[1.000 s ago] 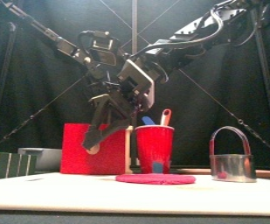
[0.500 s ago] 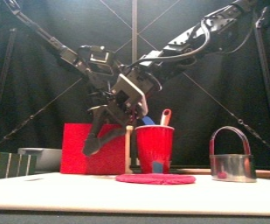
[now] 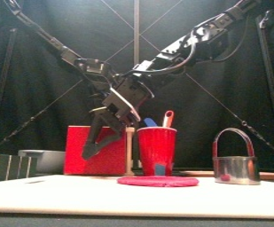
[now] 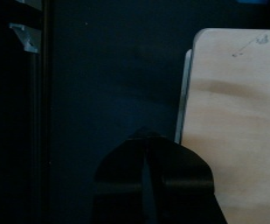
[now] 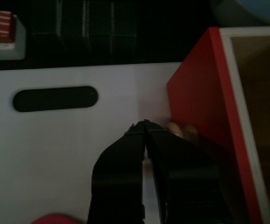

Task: Get the cutter from the drawer then cut the dough then place the extra dough in the bowl
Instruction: Shut the drawer

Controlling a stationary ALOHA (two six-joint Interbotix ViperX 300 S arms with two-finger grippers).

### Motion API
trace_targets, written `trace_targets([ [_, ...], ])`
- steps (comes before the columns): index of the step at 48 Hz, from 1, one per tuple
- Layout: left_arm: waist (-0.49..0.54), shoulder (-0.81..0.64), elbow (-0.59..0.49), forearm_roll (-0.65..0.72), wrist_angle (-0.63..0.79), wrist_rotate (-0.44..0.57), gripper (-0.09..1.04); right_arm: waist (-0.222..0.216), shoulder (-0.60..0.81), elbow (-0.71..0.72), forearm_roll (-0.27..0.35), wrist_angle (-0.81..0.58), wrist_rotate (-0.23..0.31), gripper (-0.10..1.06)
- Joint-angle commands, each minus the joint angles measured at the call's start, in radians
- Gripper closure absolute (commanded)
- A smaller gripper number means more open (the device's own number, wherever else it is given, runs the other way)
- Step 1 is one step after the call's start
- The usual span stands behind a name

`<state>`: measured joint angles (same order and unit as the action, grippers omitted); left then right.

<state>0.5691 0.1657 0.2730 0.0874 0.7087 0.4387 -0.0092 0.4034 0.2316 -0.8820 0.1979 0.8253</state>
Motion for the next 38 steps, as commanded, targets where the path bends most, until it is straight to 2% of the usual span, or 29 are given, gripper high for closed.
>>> trace_targets([
  [1,-0.002,-0.014,-0.011,0.005,-0.011,0.003,0.57,-0.021,-0.025,-0.031,-0.014,0.011,-0.002,0.79],
  [24,0.000,-0.009,0.000,0.020,-0.038,0.005,0.57,-0.084,-0.008,-0.066,-0.041,0.012,-0.002,0.79],
  [38,-0.002,-0.012,0.008,0.018,-0.038,0.003,0.57,-0.084,0.000,-0.072,-0.038,0.012,0.000,0.79],
])
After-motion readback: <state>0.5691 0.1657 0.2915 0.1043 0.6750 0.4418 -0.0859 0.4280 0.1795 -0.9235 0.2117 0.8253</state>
